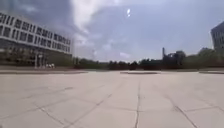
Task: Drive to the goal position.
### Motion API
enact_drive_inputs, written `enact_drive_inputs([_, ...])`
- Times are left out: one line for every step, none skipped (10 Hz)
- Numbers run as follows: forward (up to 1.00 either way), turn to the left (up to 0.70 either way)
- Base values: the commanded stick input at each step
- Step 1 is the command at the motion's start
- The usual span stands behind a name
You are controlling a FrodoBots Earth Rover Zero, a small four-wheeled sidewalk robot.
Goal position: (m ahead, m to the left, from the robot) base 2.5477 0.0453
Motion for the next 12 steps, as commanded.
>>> enact_drive_inputs([0.7, 0.0])
enact_drive_inputs([0.7, 0.0])
enact_drive_inputs([0.7, 0.0])
enact_drive_inputs([0.7, 0.0])
enact_drive_inputs([0.7, 0.0])
enact_drive_inputs([0.7, 0.0])
enact_drive_inputs([0.7, 0.0])
enact_drive_inputs([0.7, 0.0])
enact_drive_inputs([0.7, 0.0])
enact_drive_inputs([0.7, 0.0])
enact_drive_inputs([0.7, 0.0])
enact_drive_inputs([0.7, 0.0])
